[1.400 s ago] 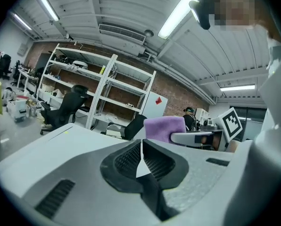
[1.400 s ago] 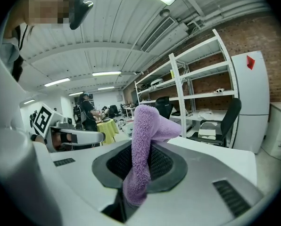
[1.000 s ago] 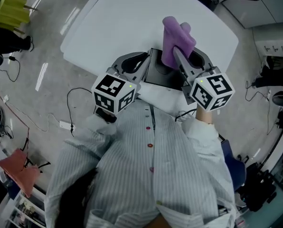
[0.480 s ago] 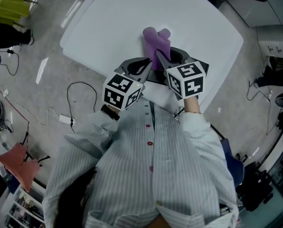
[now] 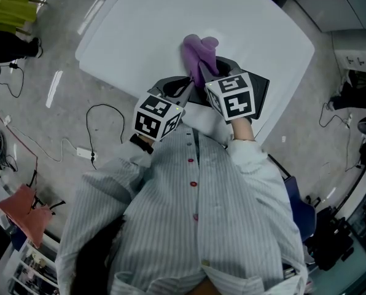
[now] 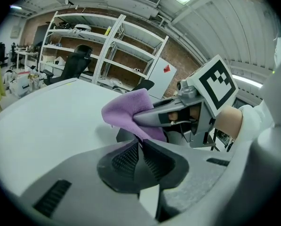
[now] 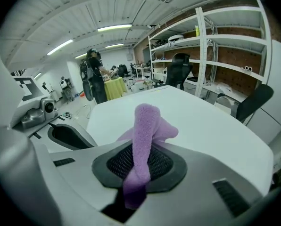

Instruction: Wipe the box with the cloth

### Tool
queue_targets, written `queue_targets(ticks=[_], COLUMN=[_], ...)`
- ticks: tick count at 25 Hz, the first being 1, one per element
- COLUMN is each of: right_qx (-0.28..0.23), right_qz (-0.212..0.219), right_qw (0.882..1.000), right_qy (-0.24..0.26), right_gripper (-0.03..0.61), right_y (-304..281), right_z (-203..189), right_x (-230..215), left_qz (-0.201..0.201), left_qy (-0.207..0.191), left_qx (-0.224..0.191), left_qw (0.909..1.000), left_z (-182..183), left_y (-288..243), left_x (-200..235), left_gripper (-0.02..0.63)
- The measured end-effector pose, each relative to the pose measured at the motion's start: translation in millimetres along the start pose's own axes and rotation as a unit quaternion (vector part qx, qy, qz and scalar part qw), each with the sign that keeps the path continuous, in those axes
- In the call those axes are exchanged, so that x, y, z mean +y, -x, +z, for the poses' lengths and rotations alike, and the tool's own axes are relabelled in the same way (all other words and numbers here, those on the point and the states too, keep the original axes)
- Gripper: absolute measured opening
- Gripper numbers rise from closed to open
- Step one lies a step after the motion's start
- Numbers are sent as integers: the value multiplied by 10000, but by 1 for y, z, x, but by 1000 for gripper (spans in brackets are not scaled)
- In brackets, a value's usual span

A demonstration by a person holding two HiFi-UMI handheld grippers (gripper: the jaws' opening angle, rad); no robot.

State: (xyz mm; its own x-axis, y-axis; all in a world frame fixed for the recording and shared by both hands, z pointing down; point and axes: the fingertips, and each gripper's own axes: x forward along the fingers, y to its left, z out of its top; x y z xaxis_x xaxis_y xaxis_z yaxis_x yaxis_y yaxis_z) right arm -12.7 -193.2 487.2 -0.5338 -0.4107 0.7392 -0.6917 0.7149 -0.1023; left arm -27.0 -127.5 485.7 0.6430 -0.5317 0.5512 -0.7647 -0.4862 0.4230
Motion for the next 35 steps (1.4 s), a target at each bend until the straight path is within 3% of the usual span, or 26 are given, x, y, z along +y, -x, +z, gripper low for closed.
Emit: queue_targets(ticks=[10,22,35], right_qx=[96,338,833], right_qz=[-148,-722,-1800], right_qw=[9998,9968,9796], right_qy=[-37,-82,-318], right_gripper=[61,61,60], right_y=[6,40,86], right_z=[-9,-41,-88], right_x=[-13,-50,-107], left_qz=[-9,-59,-235], left_qy=[-122,-326,-496], left_qx=[68,163,263], left_qw=[9999,9993,9981], left_z=[-3,-3,-2], left_y=[-1,-1,-2], left_x=[1,0,-1], left_gripper=[14,14,14])
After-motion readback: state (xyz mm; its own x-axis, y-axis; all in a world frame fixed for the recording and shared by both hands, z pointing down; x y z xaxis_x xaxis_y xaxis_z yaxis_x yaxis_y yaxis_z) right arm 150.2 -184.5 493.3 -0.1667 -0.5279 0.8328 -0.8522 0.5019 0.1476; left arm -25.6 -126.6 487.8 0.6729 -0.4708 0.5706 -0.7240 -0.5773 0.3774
